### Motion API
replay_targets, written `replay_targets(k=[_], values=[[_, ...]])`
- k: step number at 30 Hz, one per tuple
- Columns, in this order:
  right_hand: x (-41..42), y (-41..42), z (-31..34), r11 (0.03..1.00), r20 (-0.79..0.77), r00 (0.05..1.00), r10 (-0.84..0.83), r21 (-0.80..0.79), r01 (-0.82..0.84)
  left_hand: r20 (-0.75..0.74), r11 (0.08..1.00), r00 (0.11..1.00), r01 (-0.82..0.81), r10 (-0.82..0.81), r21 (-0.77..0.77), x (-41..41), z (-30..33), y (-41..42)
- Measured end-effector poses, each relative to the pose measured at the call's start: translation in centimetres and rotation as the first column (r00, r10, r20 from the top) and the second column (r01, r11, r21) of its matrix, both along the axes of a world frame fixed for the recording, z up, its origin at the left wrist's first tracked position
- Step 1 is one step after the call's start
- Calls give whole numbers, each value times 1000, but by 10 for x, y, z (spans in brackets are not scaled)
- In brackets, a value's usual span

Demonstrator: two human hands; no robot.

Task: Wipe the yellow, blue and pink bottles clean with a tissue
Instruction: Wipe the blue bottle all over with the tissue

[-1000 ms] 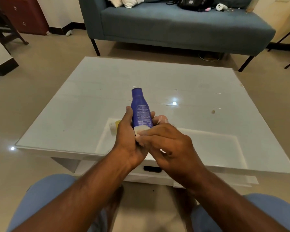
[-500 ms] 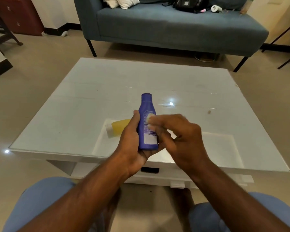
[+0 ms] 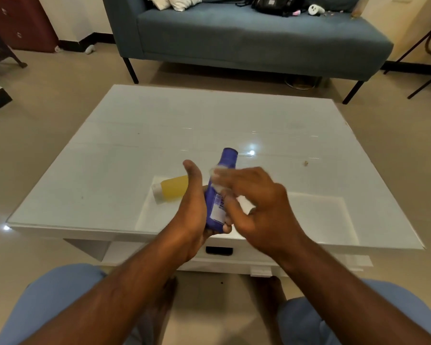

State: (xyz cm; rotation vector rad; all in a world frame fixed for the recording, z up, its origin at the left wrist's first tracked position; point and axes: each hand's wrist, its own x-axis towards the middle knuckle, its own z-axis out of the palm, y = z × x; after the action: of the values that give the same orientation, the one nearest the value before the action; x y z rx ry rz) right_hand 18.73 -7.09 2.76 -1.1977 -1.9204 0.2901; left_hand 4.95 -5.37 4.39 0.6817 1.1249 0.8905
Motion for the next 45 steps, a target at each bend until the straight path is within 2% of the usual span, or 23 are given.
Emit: replay_targets(k=[2,3,7,8,11,13,18,19,22,24,25,28,29,31,33,35,40,45], values=[[-7,-10,-2,991,84,987,137,-13,-137,-56,999,997,-42,43,20,-4,0,1],[-5,-9,-1,989,114,982,148,-1,-149,-99,998,995,-20,26,62,-5,-2,2],[17,14,1,993,38,994,-106,47,104,-171,980,979,135,-109,144,-5,-5,4],[17,13,1,992,31,992,-125,38,124,-185,977,976,148,-118,154,-5,-5,4],[2,-3,0,999,74,996,51,-10,-50,-275,970,961,78,-12,229,-4,0,-2],[-3,-7,1,992,111,986,128,-9,-127,-273,965,962,43,30,257,-4,2,-5],[14,18,1,992,34,991,-129,0,129,-329,960,944,95,-4,262,-4,-4,-2],[12,15,0,994,41,994,-103,-19,104,-341,959,940,90,8,269,-5,-4,-3],[1,-3,2,992,58,991,121,-40,-119,-354,953,935,88,20,288,-7,1,-6],[1,-3,5,985,58,983,175,-6,-175,-358,948,933,98,18,304,-8,1,-6],[4,1,6,989,39,989,145,5,-145,-367,944,930,101,22,313,-8,-1,-5],[17,17,6,994,-26,994,-104,-31,103,-400,941,916,119,19,317,-7,-9,-1],[19,17,5,989,-27,989,-142,-47,141,-410,941,912,116,25,316,-7,-10,-1],[13,9,6,997,-10,998,-63,-52,62,-420,937,907,119,32,329,-7,-7,-1],[3,-4,6,991,28,992,120,-59,-118,-413,930,911,137,16,340,-6,-1,-4],[1,-3,8,985,48,985,167,-60,-164,-394,934,919,131,11,332,-5,1,-5],[21,18,7,992,-85,991,-104,-80,97,-340,968,940,76,10,239,-2,-10,6],[24,18,7,979,-247,958,-143,-178,101,-247,995,969,16,8,98,-1,-2,8]])
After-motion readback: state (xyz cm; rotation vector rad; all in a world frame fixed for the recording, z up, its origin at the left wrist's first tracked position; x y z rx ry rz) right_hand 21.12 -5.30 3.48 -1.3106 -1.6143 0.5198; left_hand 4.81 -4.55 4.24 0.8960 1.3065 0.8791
